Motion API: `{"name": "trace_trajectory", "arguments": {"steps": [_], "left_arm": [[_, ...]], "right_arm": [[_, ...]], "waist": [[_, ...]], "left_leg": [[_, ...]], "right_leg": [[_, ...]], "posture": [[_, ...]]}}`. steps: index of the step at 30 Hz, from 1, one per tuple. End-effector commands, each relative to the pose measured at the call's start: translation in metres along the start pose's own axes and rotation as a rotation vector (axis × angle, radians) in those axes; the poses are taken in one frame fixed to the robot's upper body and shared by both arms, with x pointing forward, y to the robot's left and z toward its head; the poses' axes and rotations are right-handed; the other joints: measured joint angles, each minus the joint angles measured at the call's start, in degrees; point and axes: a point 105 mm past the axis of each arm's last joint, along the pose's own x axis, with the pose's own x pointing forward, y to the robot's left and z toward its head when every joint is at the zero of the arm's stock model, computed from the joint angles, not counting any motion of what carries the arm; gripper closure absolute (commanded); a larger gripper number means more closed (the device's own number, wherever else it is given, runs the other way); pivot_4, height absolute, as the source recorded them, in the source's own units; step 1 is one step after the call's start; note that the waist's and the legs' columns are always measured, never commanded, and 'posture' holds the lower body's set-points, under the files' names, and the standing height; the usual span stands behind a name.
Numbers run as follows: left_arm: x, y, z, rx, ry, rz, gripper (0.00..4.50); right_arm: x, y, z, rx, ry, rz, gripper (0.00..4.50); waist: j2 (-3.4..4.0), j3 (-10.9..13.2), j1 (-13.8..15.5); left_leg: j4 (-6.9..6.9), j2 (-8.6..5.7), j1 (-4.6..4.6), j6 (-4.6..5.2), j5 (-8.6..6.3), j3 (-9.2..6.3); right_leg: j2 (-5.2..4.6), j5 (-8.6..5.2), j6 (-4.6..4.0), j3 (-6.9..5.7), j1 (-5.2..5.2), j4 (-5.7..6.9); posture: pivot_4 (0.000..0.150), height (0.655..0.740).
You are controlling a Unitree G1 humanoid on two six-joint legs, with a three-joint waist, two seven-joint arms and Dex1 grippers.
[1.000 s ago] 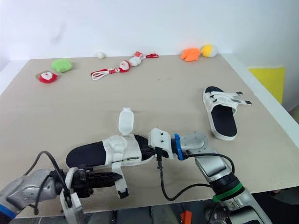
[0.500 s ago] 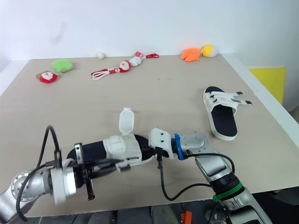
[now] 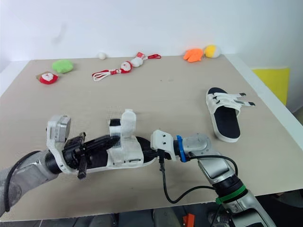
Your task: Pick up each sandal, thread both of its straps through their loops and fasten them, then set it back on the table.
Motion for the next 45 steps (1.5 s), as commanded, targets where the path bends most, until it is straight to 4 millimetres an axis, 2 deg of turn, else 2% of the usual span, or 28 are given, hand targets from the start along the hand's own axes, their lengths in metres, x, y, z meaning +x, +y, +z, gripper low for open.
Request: {"name": "trace_trajectory", "arguments": {"steps": [1, 9, 15, 22, 34, 43, 45], "left_arm": [[0.001, 0.005, 0.019, -0.096, -0.089, 0.018, 4.44], [0.005, 0.028, 0.017, -0.212, -0.106, 0.097, 4.44], [0.002, 0.037, 0.012, -0.267, -0.120, 0.152, 4.44], [-0.002, 0.044, 0.006, -0.256, -0.097, 0.213, 4.44], [-0.016, 0.062, -0.020, -0.209, -0.022, 0.283, 4.44], [-0.018, 0.072, -0.026, -0.164, 0.000, 0.323, 4.44], [-0.017, 0.072, -0.025, -0.156, -0.001, 0.319, 3.88]], "right_arm": [[0.004, 0.007, -0.015, 0.037, 0.060, 0.026, 4.50], [0.004, 0.010, -0.016, 0.043, 0.060, 0.027, 4.50], [0.004, 0.011, -0.016, 0.044, 0.059, 0.025, 4.50], [0.005, 0.011, -0.015, 0.046, 0.055, 0.024, 4.50], [0.006, 0.010, -0.013, 0.047, 0.048, 0.021, 4.50], [0.006, 0.010, -0.012, 0.047, 0.046, 0.019, 4.50], [0.006, 0.010, -0.012, 0.047, 0.046, 0.019, 4.50]], "waist": [[-0.01, 0.00, -0.01], [-0.02, -0.01, 0.01], [-0.03, -0.01, 0.02], [-0.03, -0.02, 0.03], [-0.03, -0.02, -0.01], [-0.04, -0.03, -0.01], [-0.04, -0.03, -0.02]], "left_leg": [[0.00, 0.00, -0.01, 0.00, 0.00, -0.01], [0.04, -0.03, -0.08, 0.00, 0.00, -0.22], [0.04, -0.05, -0.09, 0.00, 0.00, -0.25], [0.04, -0.06, -0.10, 0.00, 0.00, -0.27], [0.03, -0.07, -0.09, -0.01, 0.00, -0.28], [0.03, -0.07, -0.09, -0.01, 0.00, -0.28], [0.03, -0.07, -0.09, -0.01, 0.00, -0.28]], "right_leg": [[0.00, 0.00, 0.00, 0.00, 0.00, -0.01], [0.09, 0.01, 0.01, -0.02, 0.03, 0.00], [0.08, 0.01, 0.01, -0.03, 0.04, 0.00], [0.08, 0.01, 0.01, -0.03, 0.04, 0.00], [0.09, -0.01, -0.02, -0.04, 0.01, 0.00], [0.08, -0.01, -0.02, -0.03, 0.01, 0.00], [0.08, -0.01, -0.02, -0.03, 0.01, -0.01]], "posture": [[0.150, 0.7400], [0.150, 0.7400], [0.150, 0.7400], [0.150, 0.7400], [0.150, 0.7400], [0.150, 0.7400], [0.150, 0.7400]]}}
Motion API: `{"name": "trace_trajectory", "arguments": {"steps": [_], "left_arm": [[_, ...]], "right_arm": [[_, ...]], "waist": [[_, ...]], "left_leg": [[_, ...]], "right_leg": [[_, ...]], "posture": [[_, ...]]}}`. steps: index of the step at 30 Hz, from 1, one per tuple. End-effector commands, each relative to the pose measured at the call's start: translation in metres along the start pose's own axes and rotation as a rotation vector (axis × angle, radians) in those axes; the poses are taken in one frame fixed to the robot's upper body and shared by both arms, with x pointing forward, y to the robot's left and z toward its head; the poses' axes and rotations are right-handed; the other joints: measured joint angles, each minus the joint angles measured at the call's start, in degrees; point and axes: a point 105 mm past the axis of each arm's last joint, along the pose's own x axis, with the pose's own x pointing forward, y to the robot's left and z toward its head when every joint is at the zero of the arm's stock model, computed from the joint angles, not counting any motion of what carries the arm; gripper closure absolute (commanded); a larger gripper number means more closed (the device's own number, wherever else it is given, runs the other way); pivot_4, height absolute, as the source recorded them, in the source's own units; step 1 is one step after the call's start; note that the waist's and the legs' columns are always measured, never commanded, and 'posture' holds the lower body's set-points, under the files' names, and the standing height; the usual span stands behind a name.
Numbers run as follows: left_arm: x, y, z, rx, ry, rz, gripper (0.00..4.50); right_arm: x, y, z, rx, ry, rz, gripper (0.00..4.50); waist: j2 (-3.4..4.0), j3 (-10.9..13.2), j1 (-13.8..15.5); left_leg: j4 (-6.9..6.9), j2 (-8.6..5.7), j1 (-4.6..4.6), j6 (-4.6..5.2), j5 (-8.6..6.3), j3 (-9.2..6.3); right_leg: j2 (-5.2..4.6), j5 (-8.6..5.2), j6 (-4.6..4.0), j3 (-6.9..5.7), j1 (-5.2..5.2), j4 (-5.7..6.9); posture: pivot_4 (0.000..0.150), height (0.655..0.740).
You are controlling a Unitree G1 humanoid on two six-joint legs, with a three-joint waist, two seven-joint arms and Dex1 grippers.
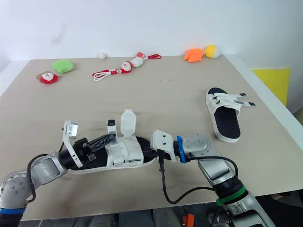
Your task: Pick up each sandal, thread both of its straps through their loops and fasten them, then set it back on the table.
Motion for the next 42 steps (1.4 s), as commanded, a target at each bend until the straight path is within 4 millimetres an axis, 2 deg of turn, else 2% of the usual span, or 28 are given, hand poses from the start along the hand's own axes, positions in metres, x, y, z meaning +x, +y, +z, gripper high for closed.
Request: {"name": "trace_trajectory", "arguments": {"steps": [1, 3, 8, 15, 24, 26, 30, 34, 38, 42], "left_arm": [[-0.002, 0.004, 0.006, 0.027, -0.016, 0.019, 3.53], [-0.001, 0.006, 0.007, 0.039, -0.024, 0.024, 2.65], [0.000, 0.011, 0.009, 0.079, -0.028, 0.045, 0.09], [0.003, 0.018, 0.012, 0.159, -0.018, 0.066, 0.04], [0.004, -0.002, 0.032, -0.005, 0.006, -0.106, 0.04], [0.003, -0.008, 0.032, -0.010, 0.039, -0.133, 0.04], [0.002, -0.008, 0.018, 0.008, 0.172, -0.122, 0.04], [0.003, -0.007, 0.011, 0.005, 0.208, -0.118, 0.04], [0.006, 0.000, 0.011, 0.018, 0.208, -0.089, 0.04], [0.010, 0.001, 0.019, 0.006, 0.178, -0.090, 0.04]], "right_arm": [[0.005, 0.007, -0.012, 0.036, 0.046, 0.028, 4.50], [0.005, 0.008, -0.012, 0.036, 0.045, 0.029, 4.50], [0.005, 0.008, -0.011, 0.035, 0.044, 0.028, 4.50], [0.004, 0.008, -0.011, 0.034, 0.044, 0.026, 4.50], [0.005, 0.006, -0.010, 0.033, 0.042, 0.024, 4.50], [0.005, 0.006, -0.010, 0.033, 0.042, 0.023, 4.50], [0.005, 0.006, -0.010, 0.036, 0.040, 0.021, 4.50], [0.005, 0.007, -0.010, 0.038, 0.039, 0.018, 4.50], [0.005, 0.008, -0.010, 0.041, 0.038, 0.015, 4.50], [0.006, 0.007, -0.010, 0.041, 0.036, 0.013, 4.50]], "waist": [[0.00, 0.00, -0.02], [0.00, 0.00, -0.02], [0.00, 0.00, -0.02], [0.00, 0.00, -0.06], [-0.02, 0.01, -0.13], [-0.02, 0.01, -0.15], [-0.02, 0.01, -0.21], [-0.03, 0.01, -0.22], [-0.03, 0.01, -0.21], [-0.03, 0.01, -0.21]], "left_leg": [[0.00, 0.00, 0.00, 0.00, 0.00, 0.00], [-0.01, 0.00, 0.00, 0.00, 0.00, 0.00], [-0.01, 0.00, 0.00, 0.00, 0.00, 0.00], [-0.01, 0.00, 0.00, 0.00, 0.00, -0.01], [-0.02, 0.00, -0.05, -0.01, 0.00, -0.05], [-0.02, 0.00, -0.07, 0.00, 0.00, -0.07], [-0.02, 0.00, -0.07, -0.01, -0.01, -0.07], [-0.03, 0.00, -0.07, -0.01, -0.01, -0.07], [-0.03, 0.00, -0.07, -0.01, -0.01, -0.08], [-0.03, 0.00, -0.07, -0.02, -0.01, -0.08]], "right_leg": [[0.00, 0.00, 0.00, 0.00, 0.00, 0.00], [0.00, 0.00, 0.00, 0.00, -0.01, 0.00], [0.00, 0.00, 0.00, 0.00, -0.01, 0.00], [0.00, 0.00, 0.00, -0.01, -0.01, 0.00], [0.02, -0.01, 0.00, -0.03, -0.04, -0.01], [0.02, -0.01, 0.00, -0.04, -0.05, -0.01], [0.02, -0.01, 0.00, -0.04, -0.05, -0.01], [0.02, -0.01, 0.00, -0.04, -0.06, -0.01], [0.02, -0.02, -0.01, -0.06, -0.06, -0.01], [0.02, -0.02, -0.01, -0.05, -0.06, -0.02]], "posture": [[0.150, 0.7400], [0.150, 0.7400], [0.150, 0.7400], [0.150, 0.7400], [0.150, 0.7400], [0.150, 0.7400], [0.150, 0.7400], [0.150, 0.7400], [0.150, 0.7400], [0.150, 0.7400]]}}
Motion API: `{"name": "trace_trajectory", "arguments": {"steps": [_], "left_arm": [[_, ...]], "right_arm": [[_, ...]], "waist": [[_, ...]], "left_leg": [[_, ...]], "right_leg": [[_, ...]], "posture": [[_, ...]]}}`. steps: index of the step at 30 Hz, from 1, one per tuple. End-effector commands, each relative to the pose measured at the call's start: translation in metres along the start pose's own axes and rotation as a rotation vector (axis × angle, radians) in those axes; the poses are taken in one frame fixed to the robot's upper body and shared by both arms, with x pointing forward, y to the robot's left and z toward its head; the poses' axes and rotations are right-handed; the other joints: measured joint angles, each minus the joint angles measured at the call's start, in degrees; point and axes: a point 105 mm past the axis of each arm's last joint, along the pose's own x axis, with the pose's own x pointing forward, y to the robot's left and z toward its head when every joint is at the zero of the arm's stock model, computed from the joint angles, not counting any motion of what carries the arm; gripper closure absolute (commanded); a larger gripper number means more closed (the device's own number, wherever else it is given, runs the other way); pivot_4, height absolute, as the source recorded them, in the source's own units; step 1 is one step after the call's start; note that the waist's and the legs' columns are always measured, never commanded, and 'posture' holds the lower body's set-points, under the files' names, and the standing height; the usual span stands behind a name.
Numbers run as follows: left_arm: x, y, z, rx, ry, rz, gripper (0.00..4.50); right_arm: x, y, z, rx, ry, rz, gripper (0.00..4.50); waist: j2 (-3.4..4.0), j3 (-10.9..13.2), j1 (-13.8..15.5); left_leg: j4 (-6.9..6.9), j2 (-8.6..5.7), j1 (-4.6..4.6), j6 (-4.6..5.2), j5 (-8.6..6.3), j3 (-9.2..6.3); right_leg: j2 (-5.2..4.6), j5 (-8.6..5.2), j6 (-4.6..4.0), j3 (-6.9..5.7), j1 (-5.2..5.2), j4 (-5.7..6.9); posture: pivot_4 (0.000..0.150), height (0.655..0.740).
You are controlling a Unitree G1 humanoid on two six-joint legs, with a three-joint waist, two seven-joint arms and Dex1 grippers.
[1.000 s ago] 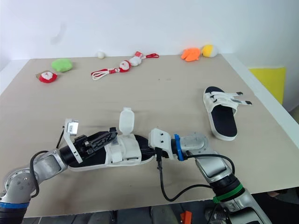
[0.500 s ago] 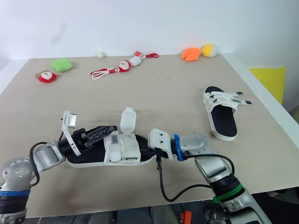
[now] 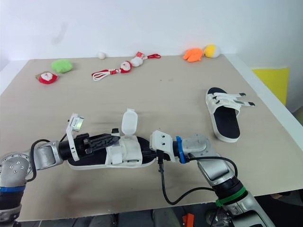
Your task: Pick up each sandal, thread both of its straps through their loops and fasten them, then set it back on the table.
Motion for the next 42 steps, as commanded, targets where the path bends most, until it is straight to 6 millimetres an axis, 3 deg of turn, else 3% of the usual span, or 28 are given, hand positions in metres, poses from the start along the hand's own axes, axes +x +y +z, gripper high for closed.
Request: {"name": "trace_trajectory", "arguments": {"steps": [1, 5, 8, 10, 11, 12, 13, 16, 17, 24, 29, 42], "left_arm": [[0.002, 0.000, 0.011, 0.006, -0.029, -0.002, 0.04], [0.005, 0.003, 0.016, -0.013, -0.046, 0.006, 0.04], [0.005, 0.003, 0.016, -0.018, -0.048, 0.007, 0.67], [0.005, 0.003, 0.015, -0.019, -0.048, 0.007, 1.54], [0.005, 0.003, 0.015, -0.019, -0.049, 0.008, 2.26], [0.005, 0.003, 0.016, -0.019, -0.050, 0.006, 2.52], [0.005, 0.002, 0.016, -0.019, -0.052, 0.006, 3.18], [0.005, 0.003, 0.018, -0.015, -0.061, 0.007, 4.26], [0.005, 0.003, 0.019, -0.015, -0.068, 0.010, 4.41], [0.000, -0.001, 0.038, -0.050, -0.176, -0.024, 4.41], [-0.002, 0.003, 0.038, -0.055, -0.175, 0.008, 4.41], [0.005, 0.030, 0.003, -0.006, -0.022, 0.142, 4.41]], "right_arm": [[0.006, 0.007, -0.011, 0.038, 0.038, 0.019, 4.50], [0.007, 0.006, -0.011, 0.036, 0.037, 0.018, 4.50], [0.007, 0.005, -0.011, 0.035, 0.036, 0.017, 4.50], [0.007, 0.005, -0.011, 0.034, 0.036, 0.016, 4.50], [0.007, 0.005, -0.011, 0.034, 0.036, 0.016, 4.50], [0.007, 0.006, -0.012, 0.035, 0.035, 0.016, 4.50], [0.007, 0.006, -0.011, 0.035, 0.035, 0.016, 4.50], [0.007, 0.006, -0.011, 0.035, 0.034, 0.017, 4.50], [0.008, 0.006, -0.011, 0.034, 0.034, 0.018, 4.50], [0.008, 0.007, -0.011, 0.035, 0.033, 0.022, 4.50], [0.008, 0.007, -0.011, 0.034, 0.032, 0.024, 4.50], [0.008, 0.007, -0.011, 0.037, 0.032, 0.018, 4.50]], "waist": [[0.00, 0.00, 0.00], [0.00, 0.00, -0.05], [0.00, 0.00, -0.08], [0.00, 0.00, -0.08], [0.00, 0.00, -0.08], [0.00, 0.00, -0.08], [-0.01, 0.00, -0.08], [-0.01, 0.00, -0.08], [-0.01, 0.00, -0.08], [-0.01, 0.01, -0.08], [-0.01, 0.01, -0.08], [-0.02, 0.01, -0.08]], "left_leg": [[0.00, 0.00, 0.00, 0.00, 0.00, 0.00], [0.00, 0.00, 0.00, 0.00, 0.00, 0.00], [-0.03, 0.01, 0.00, 0.00, 0.00, -0.01], [-0.04, 0.01, 0.00, 0.00, 0.00, -0.03], [-0.04, 0.01, 0.00, 0.00, 0.00, -0.03], [-0.04, 0.01, 0.00, 0.00, 0.00, -0.03], [-0.04, 0.01, 0.00, 0.00, 0.00, -0.02], [-0.04, 0.01, 0.00, 0.00, 0.00, -0.03], [-0.04, 0.01, 0.00, 0.00, 0.00, -0.03], [-0.04, 0.01, 0.00, 0.00, 0.00, -0.03], [-0.04, 0.01, 0.00, 0.00, 0.00, -0.03], [-0.03, 0.01, 0.00, 0.00, 0.00, -0.03]], "right_leg": [[0.00, 0.00, 0.00, -0.01, 0.00, 0.00], [0.01, 0.00, 0.01, -0.01, 0.00, 0.00], [0.02, 0.00, 0.01, -0.01, -0.01, 0.00], [0.03, 0.00, 0.01, -0.01, -0.01, 0.00], [0.03, 0.00, 0.01, -0.01, -0.01, 0.00], [0.03, 0.00, 0.01, -0.01, -0.01, 0.00], [0.03, 0.00, 0.01, -0.01, -0.01, 0.00], [0.03, 0.00, 0.01, -0.01, -0.01, 0.00], [0.03, 0.00, 0.01, -0.01, -0.01, 0.00], [0.03, 0.01, 0.01, -0.01, -0.01, 0.00], [0.03, 0.01, 0.02, -0.01, -0.01, 0.00], [0.03, 0.01, 0.01, -0.01, 0.00, 0.00]], "posture": [[0.150, 0.7400], [0.150, 0.7400], [0.150, 0.7400], [0.150, 0.7400], [0.150, 0.7400], [0.150, 0.7400], [0.150, 0.7400], [0.150, 0.7400], [0.150, 0.7400], [0.150, 0.7400], [0.150, 0.7400], [0.150, 0.7400]]}}
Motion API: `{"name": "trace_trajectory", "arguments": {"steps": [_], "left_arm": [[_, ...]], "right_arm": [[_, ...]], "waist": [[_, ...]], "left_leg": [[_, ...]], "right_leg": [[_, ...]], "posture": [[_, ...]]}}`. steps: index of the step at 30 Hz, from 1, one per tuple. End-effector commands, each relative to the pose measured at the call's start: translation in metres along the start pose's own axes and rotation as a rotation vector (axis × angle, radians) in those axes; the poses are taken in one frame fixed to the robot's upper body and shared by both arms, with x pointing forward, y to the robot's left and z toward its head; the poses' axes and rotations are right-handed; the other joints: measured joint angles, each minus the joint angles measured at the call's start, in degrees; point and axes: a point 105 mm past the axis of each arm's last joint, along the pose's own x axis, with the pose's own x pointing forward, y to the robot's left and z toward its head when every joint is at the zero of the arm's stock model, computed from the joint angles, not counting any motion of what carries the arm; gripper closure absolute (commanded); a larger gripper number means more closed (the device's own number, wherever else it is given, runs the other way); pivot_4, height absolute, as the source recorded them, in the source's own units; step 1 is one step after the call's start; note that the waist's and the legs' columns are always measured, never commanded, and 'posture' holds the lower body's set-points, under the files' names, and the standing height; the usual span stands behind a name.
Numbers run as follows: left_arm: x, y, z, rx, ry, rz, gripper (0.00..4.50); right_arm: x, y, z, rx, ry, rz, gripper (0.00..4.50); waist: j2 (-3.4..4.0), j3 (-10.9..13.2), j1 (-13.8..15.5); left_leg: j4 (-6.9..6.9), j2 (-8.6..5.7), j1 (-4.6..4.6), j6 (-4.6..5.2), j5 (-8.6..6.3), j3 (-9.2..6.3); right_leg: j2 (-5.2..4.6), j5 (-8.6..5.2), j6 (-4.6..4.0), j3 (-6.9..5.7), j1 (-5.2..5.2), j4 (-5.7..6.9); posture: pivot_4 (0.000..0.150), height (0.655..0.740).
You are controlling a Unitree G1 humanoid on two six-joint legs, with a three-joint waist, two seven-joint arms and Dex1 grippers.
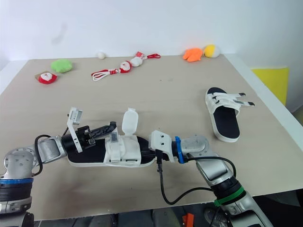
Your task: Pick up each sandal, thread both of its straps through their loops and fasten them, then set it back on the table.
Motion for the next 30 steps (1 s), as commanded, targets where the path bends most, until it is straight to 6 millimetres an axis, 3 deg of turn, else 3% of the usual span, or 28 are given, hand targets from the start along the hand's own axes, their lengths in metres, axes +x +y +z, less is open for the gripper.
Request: {"name": "trace_trajectory", "arguments": {"steps": [1, 16, 19, 22, 23, 24, 26, 28, 30], "left_arm": [[0.000, 0.007, -0.009, 0.045, 0.035, 0.037, 4.41], [-0.002, 0.015, -0.026, 0.141, 0.121, 0.072, 4.41], [-0.003, 0.015, -0.024, 0.143, 0.114, 0.069, 3.51], [-0.004, 0.017, -0.018, 0.170, 0.096, 0.093, 2.21], [-0.005, 0.017, -0.014, 0.166, 0.083, 0.093, 1.74], [-0.006, 0.016, -0.011, 0.161, 0.072, 0.087, 1.60], [-0.008, 0.016, -0.002, 0.155, 0.042, 0.085, 0.90], [-0.010, 0.017, 0.009, 0.148, 0.005, 0.081, 0.04], [-0.013, 0.016, 0.019, 0.159, -0.012, 0.073, 0.04]], "right_arm": [[0.004, 0.007, -0.012, 0.031, 0.044, 0.014, 4.50], [0.005, 0.006, -0.011, 0.034, 0.037, 0.011, 4.50], [0.005, 0.006, -0.010, 0.033, 0.037, 0.012, 4.50], [0.005, 0.006, -0.010, 0.033, 0.037, 0.011, 4.50], [0.005, 0.006, -0.010, 0.033, 0.037, 0.012, 4.50], [0.005, 0.006, -0.010, 0.033, 0.037, 0.012, 4.50], [0.006, 0.006, -0.010, 0.033, 0.036, 0.012, 4.50], [0.006, 0.006, -0.010, 0.033, 0.036, 0.012, 4.50], [0.006, 0.006, -0.010, 0.033, 0.036, 0.012, 4.50]], "waist": [[0.00, 0.00, 0.00], [-0.01, -0.01, 0.00], [-0.02, -0.02, 0.00], [-0.02, -0.02, 0.00], [-0.02, -0.02, 0.00], [-0.02, -0.02, 0.00], [-0.01, -0.03, 0.00], [0.00, -0.02, -0.05], [0.02, -0.01, -0.03]], "left_leg": [[0.00, 0.00, 0.00, 0.00, 0.00, 0.00], [0.00, 0.00, 0.01, 0.00, 0.00, 0.00], [0.00, 0.00, 0.02, 0.00, 0.00, 0.00], [0.00, 0.00, 0.04, 0.00, 0.00, 0.00], [0.01, 0.00, 0.06, 0.00, 0.00, 0.00], [0.01, 0.00, 0.09, 0.01, 0.01, 0.00], [0.01, 0.00, 0.10, 0.03, 0.02, -0.01], [0.01, 0.00, 0.11, 0.03, 0.02, -0.01], [0.00, -0.01, 0.09, 0.02, 0.02, -0.06]], "right_leg": [[0.00, 0.00, 0.00, 0.00, 0.00, 0.00], [-0.01, -0.01, -0.01, 0.00, 0.00, -0.01], [0.00, -0.01, -0.01, 0.00, 0.00, -0.01], [-0.01, -0.01, -0.01, 0.00, 0.03, 0.00], [-0.01, 0.00, 0.00, 0.01, 0.04, 0.00], [-0.01, 0.01, 0.01, 0.00, 0.03, 0.00], [-0.01, 0.01, 0.02, 0.00, 0.04, 0.00], [0.00, 0.03, 0.04, 0.00, 0.02, 0.00], [0.01, 0.03, 0.04, -0.01, 0.03, 0.00]], "posture": [[0.150, 0.7400], [0.150, 0.7400], [0.150, 0.7400], [0.150, 0.7400], [0.150, 0.7400], [0.150, 0.7400], [0.150, 0.7400], [0.150, 0.7400], [0.150, 0.7400]]}}
